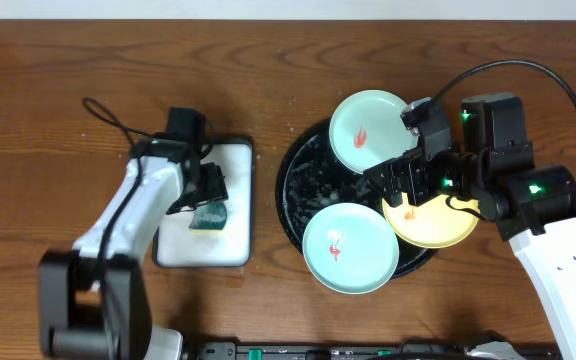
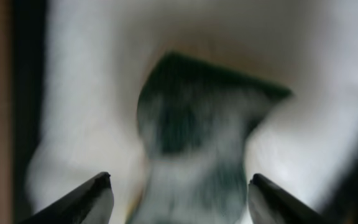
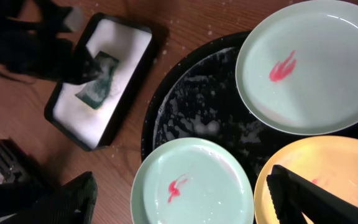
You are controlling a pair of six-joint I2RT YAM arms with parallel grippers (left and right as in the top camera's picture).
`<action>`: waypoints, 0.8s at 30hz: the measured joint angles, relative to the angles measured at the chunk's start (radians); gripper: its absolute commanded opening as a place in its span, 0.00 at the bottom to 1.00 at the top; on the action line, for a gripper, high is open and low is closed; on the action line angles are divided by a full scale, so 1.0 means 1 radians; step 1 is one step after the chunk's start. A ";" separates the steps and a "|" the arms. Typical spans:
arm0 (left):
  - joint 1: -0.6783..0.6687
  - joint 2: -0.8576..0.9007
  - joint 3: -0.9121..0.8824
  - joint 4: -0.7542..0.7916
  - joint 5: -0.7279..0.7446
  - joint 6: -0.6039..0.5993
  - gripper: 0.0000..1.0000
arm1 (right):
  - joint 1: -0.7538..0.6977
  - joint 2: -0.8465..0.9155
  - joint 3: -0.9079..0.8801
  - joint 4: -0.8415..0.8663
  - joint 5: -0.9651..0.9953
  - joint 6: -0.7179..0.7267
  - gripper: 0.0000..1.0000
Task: Clean dirty plates on tray and stack at the side
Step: 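Reach the left gripper down and grasp the green sponge in the foam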
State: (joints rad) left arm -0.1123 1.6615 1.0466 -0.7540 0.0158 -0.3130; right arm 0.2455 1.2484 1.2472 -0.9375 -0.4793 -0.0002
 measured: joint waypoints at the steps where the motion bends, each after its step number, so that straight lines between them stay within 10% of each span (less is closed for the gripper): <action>1: 0.000 0.028 0.000 0.016 -0.002 0.000 0.60 | 0.000 0.000 0.000 0.000 0.000 0.000 0.85; 7: -0.002 0.132 0.010 0.056 0.010 -0.002 0.09 | 0.000 0.000 0.000 -0.007 0.000 0.000 0.82; 11: -0.013 0.143 0.023 0.057 0.031 0.017 0.08 | 0.000 0.000 0.000 -0.008 -0.001 0.000 0.82; 18: -0.009 0.135 0.065 -0.070 0.004 0.041 0.62 | 0.000 0.000 0.000 -0.008 -0.001 0.000 0.81; 24: -0.006 0.011 0.076 -0.111 -0.008 0.045 0.66 | 0.000 0.000 0.000 -0.009 -0.001 0.000 0.82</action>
State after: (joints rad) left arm -0.1181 1.6730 1.1225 -0.8650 0.0078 -0.2680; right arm 0.2455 1.2484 1.2472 -0.9463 -0.4801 0.0002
